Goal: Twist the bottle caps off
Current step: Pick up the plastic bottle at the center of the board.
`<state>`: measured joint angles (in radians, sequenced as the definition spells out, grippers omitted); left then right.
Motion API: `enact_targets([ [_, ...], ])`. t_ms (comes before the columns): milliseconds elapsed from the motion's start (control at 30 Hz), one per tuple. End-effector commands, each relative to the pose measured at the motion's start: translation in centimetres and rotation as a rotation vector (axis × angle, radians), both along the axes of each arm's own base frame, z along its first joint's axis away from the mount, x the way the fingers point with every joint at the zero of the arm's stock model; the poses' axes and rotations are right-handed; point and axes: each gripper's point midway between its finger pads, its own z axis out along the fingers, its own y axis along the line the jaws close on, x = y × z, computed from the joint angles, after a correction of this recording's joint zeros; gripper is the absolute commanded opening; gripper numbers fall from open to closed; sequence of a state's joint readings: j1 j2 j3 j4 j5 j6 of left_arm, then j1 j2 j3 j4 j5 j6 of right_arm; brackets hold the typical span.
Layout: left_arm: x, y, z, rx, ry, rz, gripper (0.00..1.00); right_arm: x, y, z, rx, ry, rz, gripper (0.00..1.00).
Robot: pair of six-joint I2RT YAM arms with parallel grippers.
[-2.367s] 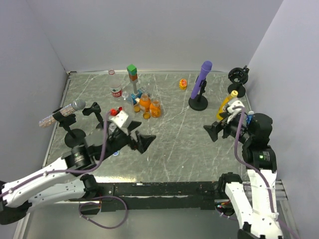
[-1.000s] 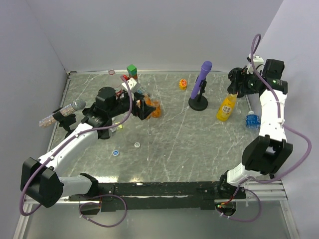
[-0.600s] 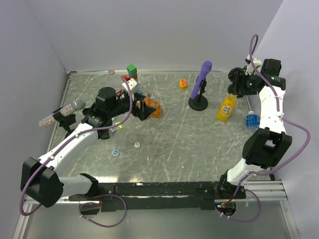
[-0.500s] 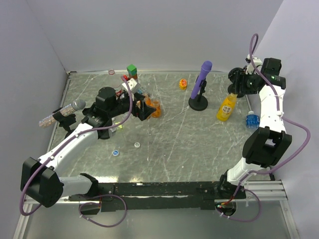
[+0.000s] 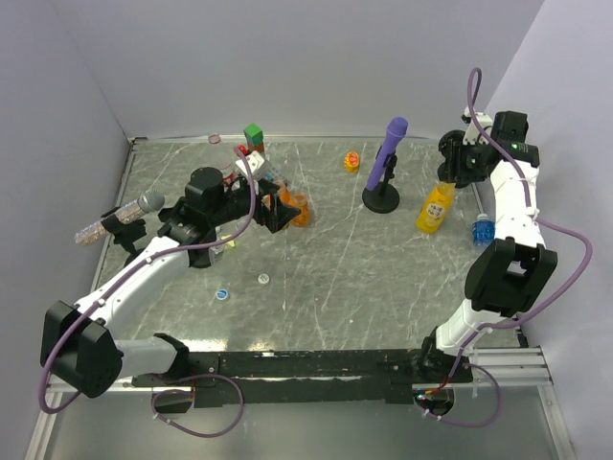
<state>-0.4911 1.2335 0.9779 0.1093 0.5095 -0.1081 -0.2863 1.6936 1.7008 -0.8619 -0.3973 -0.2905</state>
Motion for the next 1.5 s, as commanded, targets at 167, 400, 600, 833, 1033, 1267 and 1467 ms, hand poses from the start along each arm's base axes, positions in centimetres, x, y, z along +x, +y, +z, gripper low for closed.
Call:
enact_targets([
  [167,0.1,-0.3,0.8,-0.015,-0.036,-0.025,0.97,0.1,-0.3,0.1,-0.039,0.007,-0.013,0.54],
  [400,0.0,-0.5,0.9,-0.018,-0.034,-0.034,0.96,-0.3,-0.1,-0.5,-0.035,0.023,-0.009,0.49],
  [600,-0.1,-0.5,0.8,-0.019,-0.03,-0.035,0.97,-0.5,-0.1,-0.6,-0.033,0.026,-0.007,0.44],
  [833,0.0,-0.5,0.7,-0.02,-0.027,-0.036,0.97,-0.7,0.3,0.5,-0.034,0.0,0.018,0.12],
  [1033,-0.7,-1.1,0.6,-0.039,-0.014,-0.089,0.97,-2.3,1.6,4.8,-0.043,-0.11,0.065,0.04],
  [1267,-1.8,-2.2,0.8,-0.097,0.015,-0.173,0.97,-5.9,5.3,7.0,0.014,-0.167,0.186,0.01],
  [1467,-4.7,-3.4,1.0,-0.107,-0.029,-0.345,0.96,-9.2,8.4,6.1,0.059,-0.171,0.283,0.0],
])
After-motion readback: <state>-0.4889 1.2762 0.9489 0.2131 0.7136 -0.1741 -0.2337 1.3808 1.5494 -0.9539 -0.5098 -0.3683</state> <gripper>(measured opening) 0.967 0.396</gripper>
